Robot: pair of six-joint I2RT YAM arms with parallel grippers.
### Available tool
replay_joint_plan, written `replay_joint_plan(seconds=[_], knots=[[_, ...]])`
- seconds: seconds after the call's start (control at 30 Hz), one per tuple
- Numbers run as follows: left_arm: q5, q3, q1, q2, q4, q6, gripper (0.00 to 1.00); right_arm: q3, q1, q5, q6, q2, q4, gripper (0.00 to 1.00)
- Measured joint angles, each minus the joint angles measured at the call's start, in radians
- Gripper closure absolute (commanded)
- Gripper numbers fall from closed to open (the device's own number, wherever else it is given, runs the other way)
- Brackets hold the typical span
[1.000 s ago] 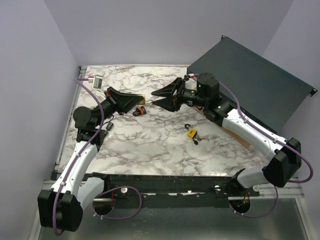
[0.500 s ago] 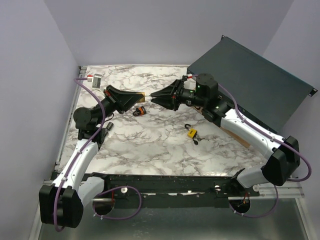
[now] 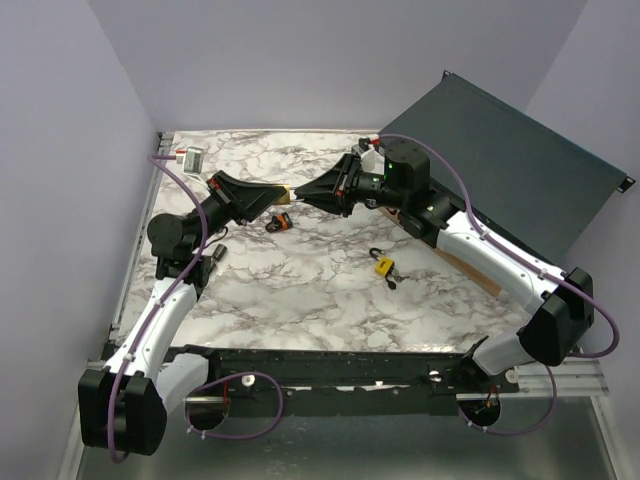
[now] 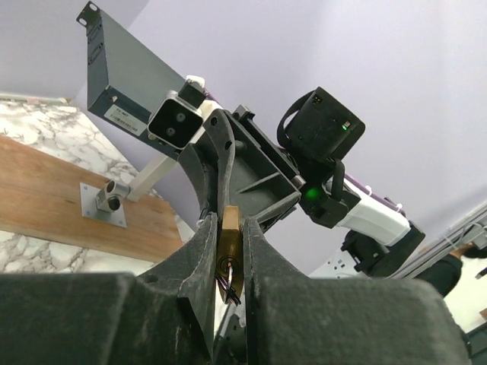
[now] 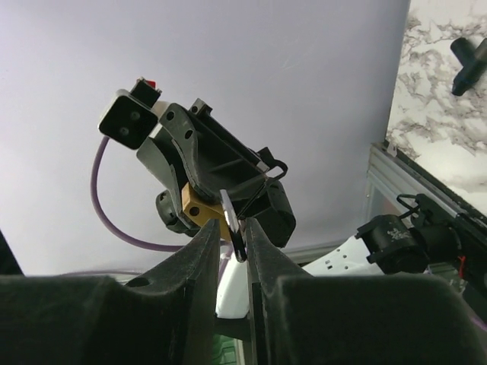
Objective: Lock with the key
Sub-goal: Lock the lock.
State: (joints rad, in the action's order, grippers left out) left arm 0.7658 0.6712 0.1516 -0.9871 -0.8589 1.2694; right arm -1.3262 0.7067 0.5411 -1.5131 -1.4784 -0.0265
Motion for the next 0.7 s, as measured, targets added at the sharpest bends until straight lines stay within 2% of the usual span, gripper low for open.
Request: replay_joint_plan(seconds=[0.2,0.33,0.7], knots=[[-0.003,0.002,0.000,0.000,0.031,0.048,1.00,-0.039,0.007,-0.035,0.108,0.000,0.069,0.99],[-0.004,0.002,0.000,0.000,0.034,0.080,1.00,-0.066,0.011,-0.047,0.175,0.000,0.104,0.99],[0.045,0.023,0.001,0.031,0.106,0.143,0.89,-0.105,0.028,-0.082,0.372,0.040,0.181,0.99]])
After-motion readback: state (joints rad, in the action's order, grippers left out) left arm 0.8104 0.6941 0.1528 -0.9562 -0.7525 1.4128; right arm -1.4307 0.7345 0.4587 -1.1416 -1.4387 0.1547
